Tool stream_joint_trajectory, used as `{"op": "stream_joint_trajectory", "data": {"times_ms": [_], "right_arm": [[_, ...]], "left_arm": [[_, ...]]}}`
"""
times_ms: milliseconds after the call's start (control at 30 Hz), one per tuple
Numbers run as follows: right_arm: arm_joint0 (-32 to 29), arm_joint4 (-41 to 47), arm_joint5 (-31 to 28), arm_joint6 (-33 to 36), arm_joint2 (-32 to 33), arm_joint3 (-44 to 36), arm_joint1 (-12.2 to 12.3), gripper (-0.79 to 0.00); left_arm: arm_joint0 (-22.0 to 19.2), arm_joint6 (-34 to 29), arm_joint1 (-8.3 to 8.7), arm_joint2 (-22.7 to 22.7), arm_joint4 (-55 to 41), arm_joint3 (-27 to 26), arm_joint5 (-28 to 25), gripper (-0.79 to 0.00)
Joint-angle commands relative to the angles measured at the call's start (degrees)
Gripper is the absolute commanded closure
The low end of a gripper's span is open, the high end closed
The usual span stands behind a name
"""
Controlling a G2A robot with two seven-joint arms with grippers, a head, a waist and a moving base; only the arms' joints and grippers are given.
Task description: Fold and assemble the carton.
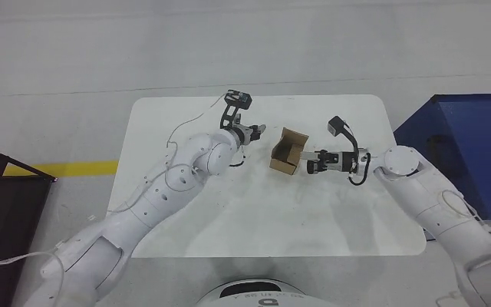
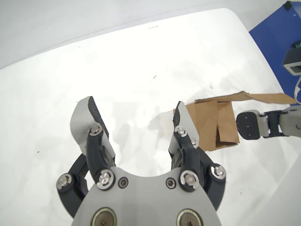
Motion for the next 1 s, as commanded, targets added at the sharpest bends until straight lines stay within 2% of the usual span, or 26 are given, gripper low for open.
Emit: {"op": "stream_joint_trajectory", "data": {"times_ms": [0, 100, 133, 300, 433, 533, 733, 800, 933, 967], "right_arm": [[0.56, 0.29, -0.55, 0.35, -0.36, 0.91, -0.47, -0.785], [1.41, 0.72, -2.03, 0.68, -0.91, 2.34, -1.3, -0.785], [1.63, 0.86, -2.44, 0.67, -1.1, 2.8, -1.58, -0.785], [2.75, 1.71, -3.99, 1.67, -1.76, 5.23, -2.79, -0.785], [3.73, 1.84, -3.81, 2.89, -2.23, 6.77, -3.6, -0.785], [4.38, 1.54, -3.44, 3.46, -2.52, 7.65, -4.15, -0.785], [4.92, 1.07, -3.41, 3.59, -2.52, 8.85, -4.96, -0.785], [4.92, 0.97, -3.46, 3.48, -2.31, 9.18, -5.12, -0.785], [4.56, 0.91, -3.98, 2.79, -1.53, 9.71, -5.29, -0.785], [4.37, 1.01, -4.22, 2.68, -1.27, 9.82, -5.3, -0.785]], "left_arm": [[-0.79, -0.48, -0.99, 1.55, 0.29, 1.19, 0.4, -0.529], [-1.81, -2.62, -2.4, 3.7, 0.9, 3.23, 0.93, -0.64], [-2.01, -2.95, -2.83, 4.1, 0.75, 3.81, 1.03, -0.646], [-1.84, -3.75, -4.39, 4.94, -1.37, 5.6, -1.07, -0.616], [-1.21, -3.49, -5.01, 4.9, -1.92, 6.36, -3.37, -0.56], [-0.96, -3.3, -5.34, 4.63, -1.49, 6.88, -3.82, -0.551], [0.16, -2.43, -5.37, 2.84, -0.48, 6.34, -4.12, -0.613], [1.13, -1.87, -5.03, 1.8, 0.09, 5.6, -4.39, -0.646], [3.61, -1.32, -3.92, -1.41, 0.07, 3.62, -6.43, -0.665], [4.19, -1.26, -3.61, -2.18, 0.39, 3.11, -6.88, -0.693]]}}
